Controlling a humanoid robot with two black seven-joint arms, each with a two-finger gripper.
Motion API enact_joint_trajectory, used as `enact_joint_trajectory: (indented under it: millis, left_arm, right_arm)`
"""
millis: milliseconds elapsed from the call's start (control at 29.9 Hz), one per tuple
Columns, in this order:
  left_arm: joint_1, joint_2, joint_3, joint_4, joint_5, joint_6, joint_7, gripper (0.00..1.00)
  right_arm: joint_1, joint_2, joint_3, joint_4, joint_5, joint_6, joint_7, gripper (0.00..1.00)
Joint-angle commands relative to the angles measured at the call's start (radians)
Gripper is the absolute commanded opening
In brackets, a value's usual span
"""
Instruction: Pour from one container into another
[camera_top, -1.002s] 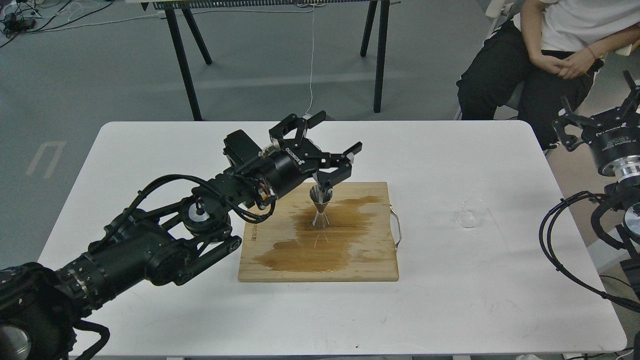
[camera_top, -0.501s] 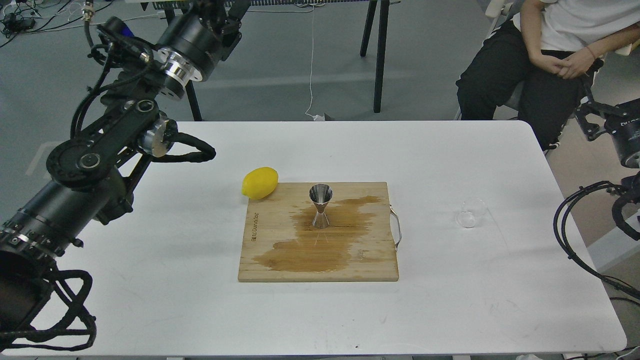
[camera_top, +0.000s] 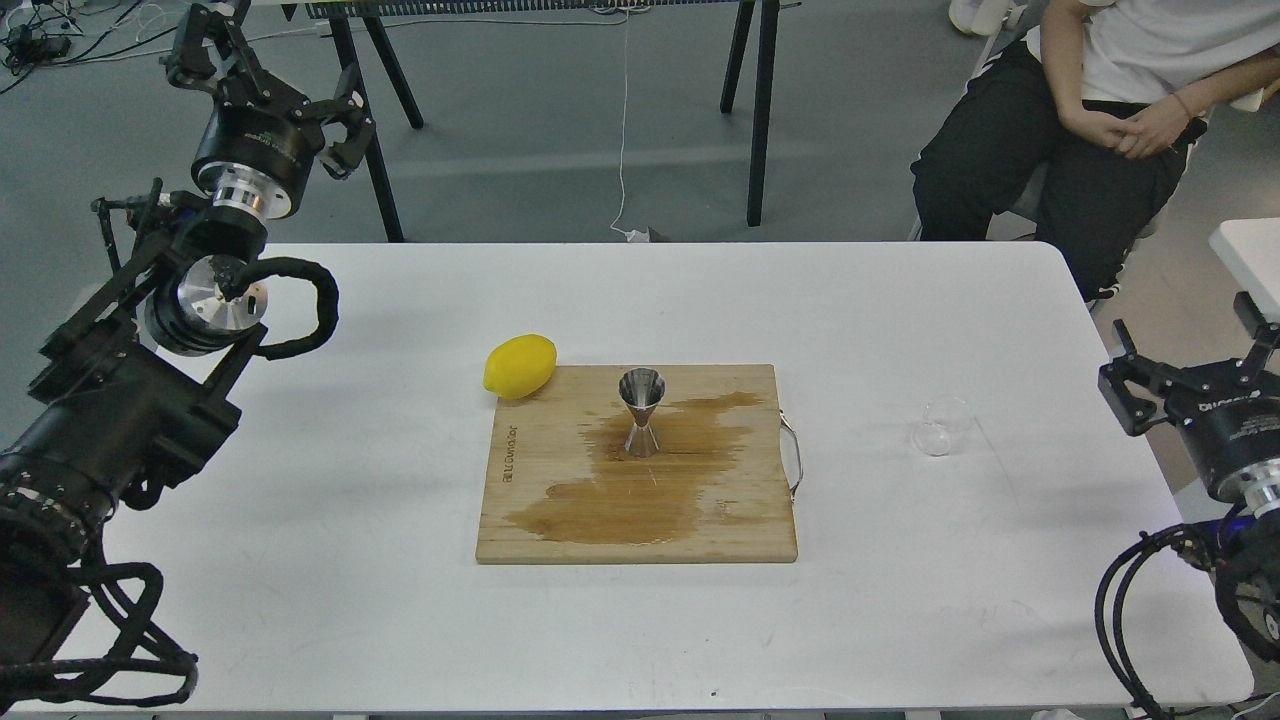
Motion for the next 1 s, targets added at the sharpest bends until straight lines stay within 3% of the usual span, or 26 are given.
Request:
enact_joint_trajectory:
  millis: [0,100,267,534,768,968]
  left_arm:
    - [0.038,-0.004,-0.003,0.0,-0.006,-0.003,-0.004,1.0]
    - [0.05,-0.004,-0.003,-0.01,-0.006,-0.005,-0.008,1.0]
    - [0.055,-0.004,0.0,-0.015,-0.005,-0.006,-0.012,1.0]
    - [0.055,0.002,0.001,-0.015,-0.003,-0.006,-0.012,1.0]
    - [0.067,0.015,0.003,-0.015,-0.002,-0.008,-0.014,1.0]
    - [0.07,0.015,0.003,-0.015,-0.002,-0.008,-0.015,1.0]
  right_arm:
    - [-0.108,0.07,-0.004,0.045,-0.002,-0.018,0.019,1.0]
    - [-0.119,0.135,-0.007,0.033,-0.008,-0.018,0.024,1.0]
    - [-0.109,0.14,-0.122,0.027,-0.03,-0.03,0.012,1.0]
    - [0.016,0.169,-0.154,0.025,-0.001,-0.349,-0.036,1.0]
    - [0.118,0.224,-0.147,-0.029,-0.001,-0.474,-0.034,1.0]
    - [0.197,0.242,-0.145,-0.131,-0.001,-0.486,-0.033,0.98]
